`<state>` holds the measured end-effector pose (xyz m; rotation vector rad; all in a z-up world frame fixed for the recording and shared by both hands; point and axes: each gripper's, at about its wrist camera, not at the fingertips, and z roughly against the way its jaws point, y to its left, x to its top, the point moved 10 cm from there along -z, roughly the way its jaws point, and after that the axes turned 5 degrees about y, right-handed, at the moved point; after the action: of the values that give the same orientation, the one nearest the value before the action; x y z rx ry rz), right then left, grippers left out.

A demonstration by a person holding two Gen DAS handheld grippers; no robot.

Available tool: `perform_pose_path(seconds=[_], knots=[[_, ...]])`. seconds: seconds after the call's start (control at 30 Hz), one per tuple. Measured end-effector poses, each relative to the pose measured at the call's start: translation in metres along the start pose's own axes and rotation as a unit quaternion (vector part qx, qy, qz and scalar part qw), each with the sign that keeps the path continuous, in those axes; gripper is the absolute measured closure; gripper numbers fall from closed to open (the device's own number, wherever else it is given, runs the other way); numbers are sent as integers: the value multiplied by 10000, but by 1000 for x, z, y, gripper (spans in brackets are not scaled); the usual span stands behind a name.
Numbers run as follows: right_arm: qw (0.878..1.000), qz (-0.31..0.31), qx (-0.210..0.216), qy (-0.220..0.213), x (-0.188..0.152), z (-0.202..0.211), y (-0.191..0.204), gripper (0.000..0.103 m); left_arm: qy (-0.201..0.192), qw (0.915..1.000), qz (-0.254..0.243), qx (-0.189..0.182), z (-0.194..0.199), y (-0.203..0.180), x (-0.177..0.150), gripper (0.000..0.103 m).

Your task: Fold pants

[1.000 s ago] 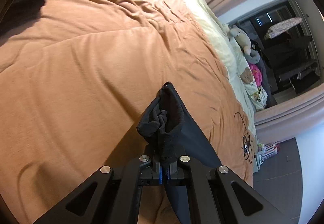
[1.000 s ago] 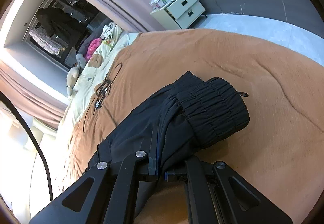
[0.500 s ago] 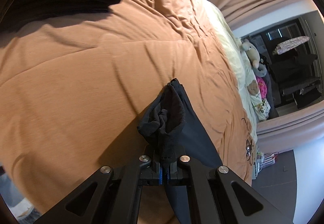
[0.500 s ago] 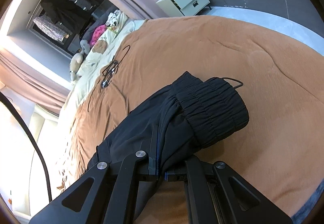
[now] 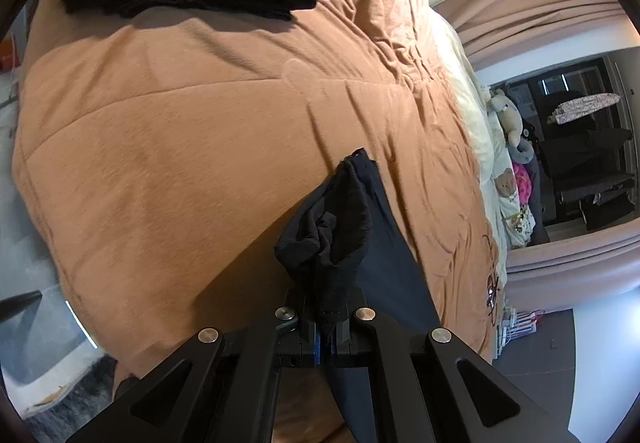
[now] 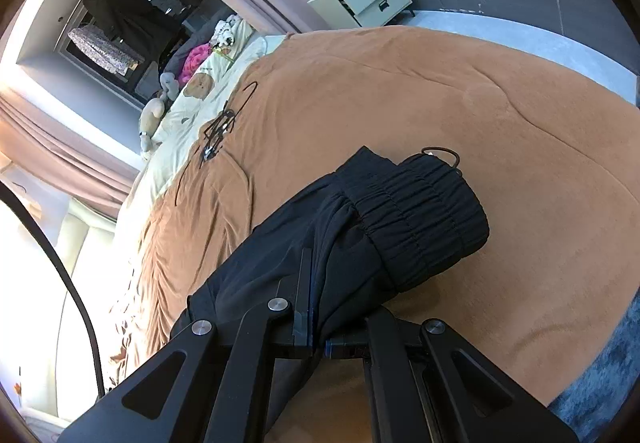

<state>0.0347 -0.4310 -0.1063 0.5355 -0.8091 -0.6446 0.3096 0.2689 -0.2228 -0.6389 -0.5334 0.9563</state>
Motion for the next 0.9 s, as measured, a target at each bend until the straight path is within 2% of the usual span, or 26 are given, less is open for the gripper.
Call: perform_pose_path(seconds=[0.2, 0.37, 0.47, 0.53, 0.6, 0.73, 0.8, 0.9], knots=[[9996, -21, -262, 87, -6, -6, -9, 103, 275, 9994, 95, 207, -9, 26, -11, 99], [9966, 78, -776, 252, -11, -17, -11, 99, 268, 9983, 144, 492, -2, 52, -14, 84], [9941, 180, -1011, 362, -15, -23, -7, 96, 232, 9977, 111, 629, 6, 64, -14, 80], [9924, 222, -1126, 445, -17, -26, -3, 89, 194, 9964, 90, 824, 12, 74, -12, 77], [9916, 208, -1161, 539, -20, -28, 0, 73, 176, 9967, 86, 791, 16, 77, -9, 71], [9903, 239, -1243, 579, -23, -26, 3, 56, 77, 9962, -6, 871, 26, 81, -1, 58], [9884, 188, -1420, 511, -20, -24, -1, 30, 33, 9964, -87, 843, 29, 78, 4, 51], [9875, 120, -1522, 380, -21, -18, -4, 28, 28, 9964, -271, 809, 29, 70, 10, 45]])
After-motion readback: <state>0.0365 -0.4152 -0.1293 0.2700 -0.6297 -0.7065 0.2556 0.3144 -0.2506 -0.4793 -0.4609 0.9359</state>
